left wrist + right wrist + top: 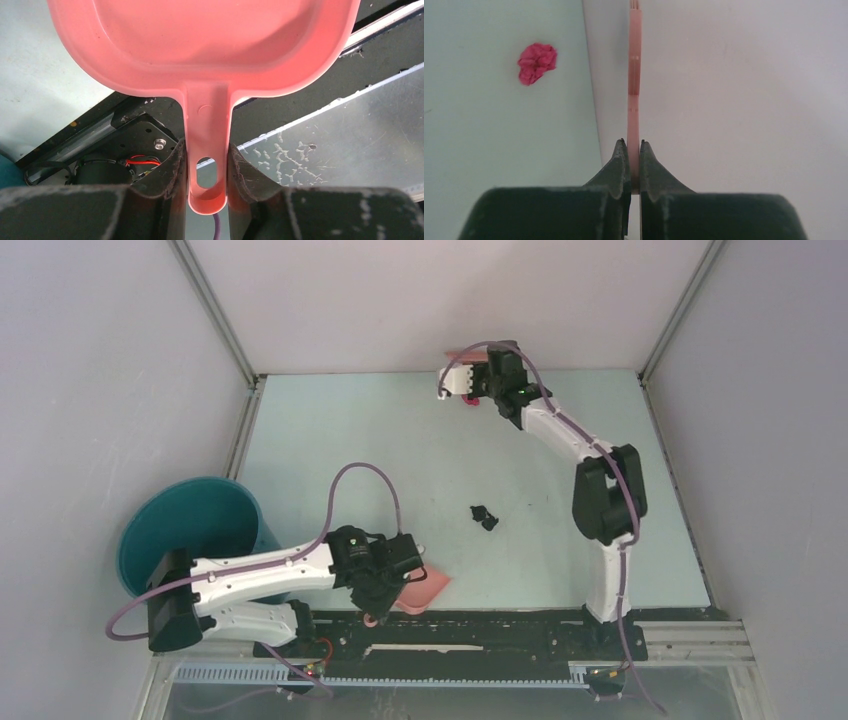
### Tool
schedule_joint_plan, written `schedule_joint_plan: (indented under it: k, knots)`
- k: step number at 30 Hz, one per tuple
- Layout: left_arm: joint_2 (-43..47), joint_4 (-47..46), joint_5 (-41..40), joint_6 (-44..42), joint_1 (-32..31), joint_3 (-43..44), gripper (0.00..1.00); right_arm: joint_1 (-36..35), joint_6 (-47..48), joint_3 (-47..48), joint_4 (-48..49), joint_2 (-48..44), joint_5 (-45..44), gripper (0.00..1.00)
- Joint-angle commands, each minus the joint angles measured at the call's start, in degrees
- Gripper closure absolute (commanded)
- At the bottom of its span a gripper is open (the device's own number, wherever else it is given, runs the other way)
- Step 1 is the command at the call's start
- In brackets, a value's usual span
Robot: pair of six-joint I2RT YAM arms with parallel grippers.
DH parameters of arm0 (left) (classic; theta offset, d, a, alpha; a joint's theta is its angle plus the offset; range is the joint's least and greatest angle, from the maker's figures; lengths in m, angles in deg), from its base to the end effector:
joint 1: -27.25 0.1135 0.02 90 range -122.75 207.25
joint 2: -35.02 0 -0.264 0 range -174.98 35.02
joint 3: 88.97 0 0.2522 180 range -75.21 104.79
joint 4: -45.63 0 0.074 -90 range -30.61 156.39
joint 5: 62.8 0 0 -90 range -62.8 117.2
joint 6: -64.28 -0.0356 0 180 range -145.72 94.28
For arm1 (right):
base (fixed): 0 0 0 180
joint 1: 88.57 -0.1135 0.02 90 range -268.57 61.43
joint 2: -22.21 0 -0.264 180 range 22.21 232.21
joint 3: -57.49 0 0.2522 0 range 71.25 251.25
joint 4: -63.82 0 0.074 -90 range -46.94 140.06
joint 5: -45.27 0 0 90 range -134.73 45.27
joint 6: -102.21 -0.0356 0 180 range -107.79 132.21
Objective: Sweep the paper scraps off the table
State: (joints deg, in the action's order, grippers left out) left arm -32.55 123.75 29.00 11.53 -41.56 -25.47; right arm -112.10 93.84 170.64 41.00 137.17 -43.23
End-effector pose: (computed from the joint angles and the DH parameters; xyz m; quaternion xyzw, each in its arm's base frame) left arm 0.0661 -0.1736 0.2311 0.2723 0.9597 -0.0638 0.0284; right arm 0.4426 0.1937 0.2992 -0.6727 0.5058 -0.2526 0.4774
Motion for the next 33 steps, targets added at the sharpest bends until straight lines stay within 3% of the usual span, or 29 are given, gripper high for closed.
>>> schedule_joint_plan:
  k: [1,5,9,13,20,27,33]
  knots:
    - [0.13,-1.42,1.34,1.65,-1.88,2.65,1.00,0.18,-1.89,8.47,4.37,8.28,-2.88,1.00]
    - [-0.17,-1.43,1.14,3.06,-3.46,2.56,1.00,0.31,-1.55,14.92,3.74,15.32,-4.50,1.00]
    - [-0.35,-1.69,1.31,4.03,-5.02,2.73,1.00,0.33,0.66,14.82,2.18,18.00,-4.83,1.00]
    - [-0.80,-1.90,2.03,4.15,-5.86,2.73,1.00,0.33,0.07,13.72,-5.48,16.78,-3.34,1.00]
    - [-3.33,-2.10,2.41,2.36,-6.27,3.65,1.00,-1.84,-1.41,-1.04,-15.10,3.22,0.11,1.00]
    - [-7.17,-1.26,2.31,-0.11,-6.40,6.12,1.00,-7.26,-5.52,-19.33,-33.47,-15.08,0.49,1.00]
    - [-9.02,-0.94,2.20,-1.57,-6.46,6.85,1.00,-8.87,-15.45,-22.22,-43.44,-25.80,4.41,1.00]
